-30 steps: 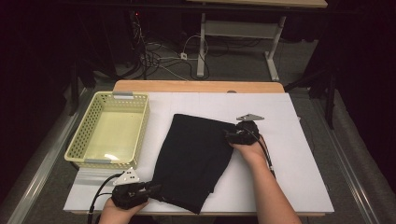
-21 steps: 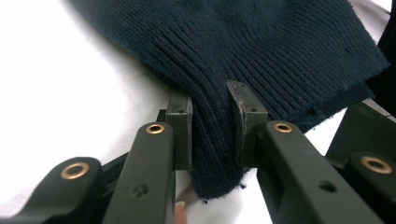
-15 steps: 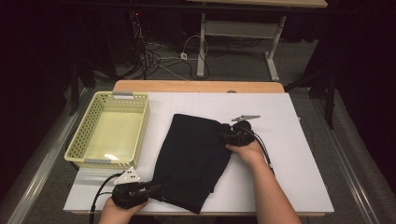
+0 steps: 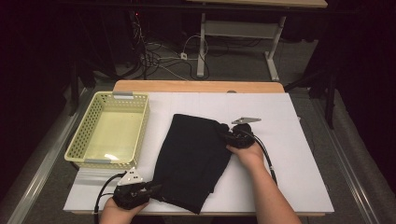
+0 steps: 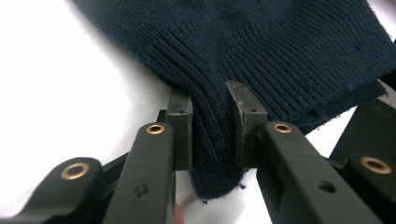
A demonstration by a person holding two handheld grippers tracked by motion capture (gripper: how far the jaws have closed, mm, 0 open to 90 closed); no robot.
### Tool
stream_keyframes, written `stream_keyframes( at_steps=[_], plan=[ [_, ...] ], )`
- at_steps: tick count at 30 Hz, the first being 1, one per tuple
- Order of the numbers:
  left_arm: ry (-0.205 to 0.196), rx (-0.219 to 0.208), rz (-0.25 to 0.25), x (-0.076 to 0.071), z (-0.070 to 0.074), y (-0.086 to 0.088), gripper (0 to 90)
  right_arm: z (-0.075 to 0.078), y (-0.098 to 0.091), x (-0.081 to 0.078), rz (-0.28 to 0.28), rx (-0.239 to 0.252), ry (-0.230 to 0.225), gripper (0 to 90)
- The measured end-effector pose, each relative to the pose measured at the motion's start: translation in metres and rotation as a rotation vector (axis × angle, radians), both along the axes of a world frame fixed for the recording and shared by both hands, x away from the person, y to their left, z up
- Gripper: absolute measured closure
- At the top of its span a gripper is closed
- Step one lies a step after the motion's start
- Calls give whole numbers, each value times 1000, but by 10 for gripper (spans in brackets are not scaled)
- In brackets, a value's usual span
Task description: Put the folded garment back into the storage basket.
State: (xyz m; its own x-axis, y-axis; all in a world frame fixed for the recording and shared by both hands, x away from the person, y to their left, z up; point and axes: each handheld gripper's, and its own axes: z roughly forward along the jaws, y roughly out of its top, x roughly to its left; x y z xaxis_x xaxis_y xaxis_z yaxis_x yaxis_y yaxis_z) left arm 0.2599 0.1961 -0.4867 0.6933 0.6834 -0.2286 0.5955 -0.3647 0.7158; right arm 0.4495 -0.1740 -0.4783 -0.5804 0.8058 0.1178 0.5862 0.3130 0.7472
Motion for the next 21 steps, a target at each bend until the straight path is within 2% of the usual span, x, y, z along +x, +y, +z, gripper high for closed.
stream_keyframes(
  at_steps=[6, 11, 13, 14, 16, 17, 21],
  plan=[
    [-7, 35, -1, -1, 4, -2, 721, 2, 2, -3, 2, -39, -41, 793],
    [21, 65, -17, 3, 11, -3, 728, 7, 3, -8, -1, -67, -82, 799],
    [27, 105, -34, 5, 16, -5, 736, 10, 3, -10, -5, -62, -94, 799],
    [33, 140, -48, 7, 20, -7, 736, 12, 3, -11, -7, -59, -104, 799],
    [45, 174, -63, 10, 27, -9, 736, 18, 4, -15, -10, -39, -126, 799],
    [49, 191, -69, 11, 29, -10, 736, 22, 6, -17, -2, -40, -147, 799],
    [58, 283, -93, 16, 42, -15, 736, 31, 10, -23, 9, -47, -184, 799]
  ],
)
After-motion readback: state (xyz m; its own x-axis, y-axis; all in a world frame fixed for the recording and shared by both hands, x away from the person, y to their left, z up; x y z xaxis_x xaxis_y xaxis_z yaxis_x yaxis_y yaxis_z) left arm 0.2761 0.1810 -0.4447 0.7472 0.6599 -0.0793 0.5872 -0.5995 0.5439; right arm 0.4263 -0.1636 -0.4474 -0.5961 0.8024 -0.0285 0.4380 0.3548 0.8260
